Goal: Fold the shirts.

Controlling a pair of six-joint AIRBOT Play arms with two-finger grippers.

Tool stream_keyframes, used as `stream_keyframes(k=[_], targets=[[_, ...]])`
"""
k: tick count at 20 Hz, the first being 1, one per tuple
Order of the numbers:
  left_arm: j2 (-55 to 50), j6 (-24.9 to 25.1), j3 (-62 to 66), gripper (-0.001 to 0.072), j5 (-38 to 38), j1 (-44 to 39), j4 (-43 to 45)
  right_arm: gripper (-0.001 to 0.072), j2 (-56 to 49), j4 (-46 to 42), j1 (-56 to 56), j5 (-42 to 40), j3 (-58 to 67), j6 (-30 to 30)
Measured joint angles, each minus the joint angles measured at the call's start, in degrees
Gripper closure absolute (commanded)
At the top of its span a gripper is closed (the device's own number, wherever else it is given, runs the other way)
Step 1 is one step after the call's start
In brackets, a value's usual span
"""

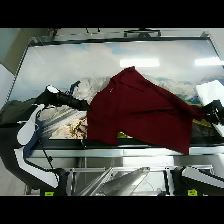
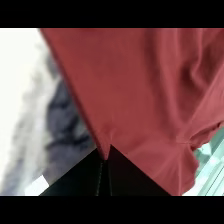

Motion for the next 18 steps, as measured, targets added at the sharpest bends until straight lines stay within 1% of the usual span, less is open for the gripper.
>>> stream_keyframes(k=[4,9,12,15,18], targets=[[0.24,-1.29,1.36,0.0689,-2.25,4.94,-0.46,0.0209,0.0,-3.96,-2.32,-0.07,0.13,-0.15],[2.69,-1.73,-1.29,0.0689,-2.21,10.08,0.02,0.0209,0.0,-5.22,-3.34,-0.46,0.15,-0.17],[4.59,-0.96,-3.87,0.0688,-2.21,12.48,0.2,0.0209,0.04,-5.44,-3.5,0.15,-0.26,-0.17],[6.21,0.09,-6.58,0.0688,-2.12,13.77,0.22,0.0209,1.86,-5.68,-3.52,1.01,-6.51,-0.7],[7.1,0.94,-8.39,0.0689,-1.77,14.14,0.22,0.0209,5.7,-5.75,-3.52,-1.25,-17.84,-0.94]])
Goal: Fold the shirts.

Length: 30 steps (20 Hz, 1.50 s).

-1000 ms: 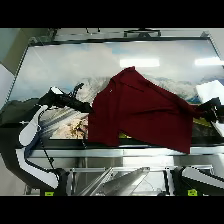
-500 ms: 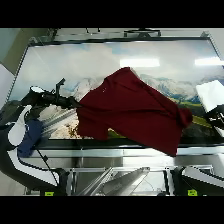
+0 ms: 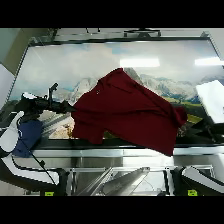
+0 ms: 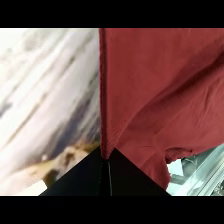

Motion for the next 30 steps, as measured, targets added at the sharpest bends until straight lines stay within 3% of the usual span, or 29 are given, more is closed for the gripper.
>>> stream_keyframes(k=[7,15,16,17,20,23,30], targets=[[0.46,0.61,-0.96,0.0688,0.15,-0.04,-1.9,0.021,2.78,-0.48,0.2,-5.68,-16.09,0.76],[0.46,0.87,-1.01,0.0688,-0.11,-0.96,-2.58,0.0214,-3.63,1.62,9.9,-4.98,-19.23,-0.24],[0.46,0.87,-1.01,0.0688,-0.5,-0.98,-2.58,0.0233,-4.94,1.79,11.47,-4.7,-19.28,-0.76],[0.46,1.01,-1.01,0.0688,-0.57,-1.03,-2.58,0.0357,-6.01,1.97,12.63,-4.33,-19.3,-1.36],[0.46,0.98,-1.01,0.0688,-1.29,-1.03,-2.84,0.0607,-7.56,4.46,14.6,-6.32,-18.91,-4.68],[0.72,1.07,-1.01,0.0689,-1.99,-0.98,-5.68,0.0687,-7.06,8.79,15.28,-8.9,-17.46,-7.32],[11.04,4.7,-1.01,0.0689,-6.38,1.99,-18.82,0.0688,6.75,21.73,15.61,1.18,-4.33,-8.52]])
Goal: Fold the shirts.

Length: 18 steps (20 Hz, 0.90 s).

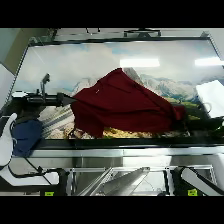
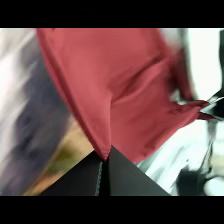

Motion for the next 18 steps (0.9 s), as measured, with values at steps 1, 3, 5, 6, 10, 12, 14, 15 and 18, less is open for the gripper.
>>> stream_keyframes(k=[1,3,5,6,10,12,14,15,18], targets=[[2.86,0.85,0.0,0.0689,-1.4,1.07,-3.67,0.0687,3.32,3.91,0.0,1.46,3.72,0.0],[9.79,2.49,0.04,0.0689,-4.74,3.82,-13.6,0.0687,9.62,12.2,0.0,2.95,12.11,0.02],[17.14,3.65,0.04,0.0688,-7.13,7.26,-23.89,0.0687,15.06,19.85,0.0,2.51,20.65,0.02],[20.74,4.07,0.04,0.0688,-8.22,9.35,-28.98,0.0687,17.68,22.88,0.0,0.9,25.18,0.02],[34.42,5.22,0.07,0.0688,-11.45,21.99,-50.07,0.0687,25.9,28.92,0.02,-10.91,39.21,-1.44],[38.25,5.29,0.09,0.0689,-12.46,27.21,-58.49,0.0687,28.81,28.52,0.0,-17.22,42.84,-2.34],[39.34,4.96,0.83,0.0689,-12.98,29.99,-62.93,0.0687,30.75,25.83,0.02,-21.7,44.72,-3.06],[39.06,4.81,1.64,0.0689,-13.0,30.75,-63.14,0.0687,31.1,23.76,0.02,-23.08,45.13,-3.23],[36.37,3.8,5.73,0.0689,-11.47,30.1,-57.16,0.0688,29.2,20.04,0.22,-22.97,43.45,-3.48]])
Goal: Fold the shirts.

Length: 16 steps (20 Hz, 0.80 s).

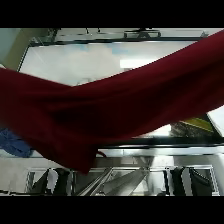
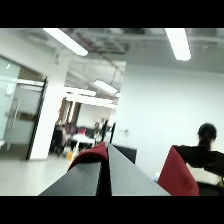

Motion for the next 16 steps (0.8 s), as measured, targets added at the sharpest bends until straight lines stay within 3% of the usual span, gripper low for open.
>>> stream_keyframes(k=[5,9,12,16], targets=[[-9.42,-1.55,5.07,0.0688,8.87,-15.34,22.77,0.0688,-11.08,-2.23,5.25,3.76,-12.83,-3.96],[-21.4,-2.62,4.39,0.0689,20.76,-28.26,40.52,0.0688,-23.52,-2.58,8.17,0.76,-22.73,-8.87],[-32.98,-2.82,5.79,0.0688,28.24,-33.88,46.9,0.0688,-35.95,-0.68,8.85,-3.63,-25.79,-13.42],[-47.95,-2.62,12.92,0.0689,32.72,-37.48,48.11,0.0688,-52.59,11.8,9.11,-6.01,-25.77,-22.77]])
